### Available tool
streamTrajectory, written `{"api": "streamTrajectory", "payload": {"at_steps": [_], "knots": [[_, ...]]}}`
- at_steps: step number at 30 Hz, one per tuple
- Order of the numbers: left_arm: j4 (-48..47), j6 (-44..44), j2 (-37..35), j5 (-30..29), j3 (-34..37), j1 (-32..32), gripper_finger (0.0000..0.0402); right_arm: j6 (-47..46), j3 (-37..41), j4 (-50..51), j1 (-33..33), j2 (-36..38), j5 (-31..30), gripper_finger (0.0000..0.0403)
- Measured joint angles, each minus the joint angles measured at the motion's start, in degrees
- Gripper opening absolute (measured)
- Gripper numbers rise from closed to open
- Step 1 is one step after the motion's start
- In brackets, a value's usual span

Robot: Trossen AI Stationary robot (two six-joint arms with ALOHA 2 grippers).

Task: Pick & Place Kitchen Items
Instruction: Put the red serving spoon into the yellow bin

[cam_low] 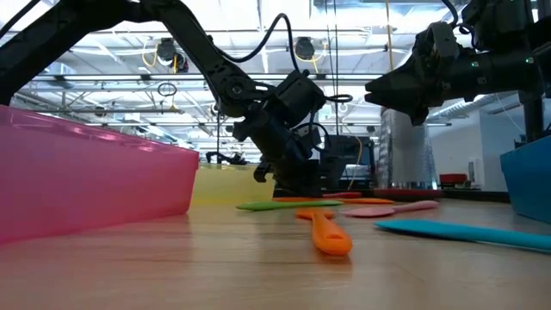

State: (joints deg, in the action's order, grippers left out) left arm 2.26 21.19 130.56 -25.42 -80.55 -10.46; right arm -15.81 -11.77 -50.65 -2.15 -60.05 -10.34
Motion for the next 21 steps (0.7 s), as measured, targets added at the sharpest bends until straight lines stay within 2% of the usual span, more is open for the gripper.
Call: {"api": "streamTrajectory", "payload": {"at_steps": [8,21], "knots": [[-1.3,0.0,-2.8,-1.3,0.4,0.4,0.0076,0.0,0.0,0.6,0.0,0.0,0.1,0.0132],[-8.5,-6.8,-13.1,-2.6,0.4,0.5,0.0074,-1.5,0.0,1.4,0.0,0.0,0.0,0.0132]]}}
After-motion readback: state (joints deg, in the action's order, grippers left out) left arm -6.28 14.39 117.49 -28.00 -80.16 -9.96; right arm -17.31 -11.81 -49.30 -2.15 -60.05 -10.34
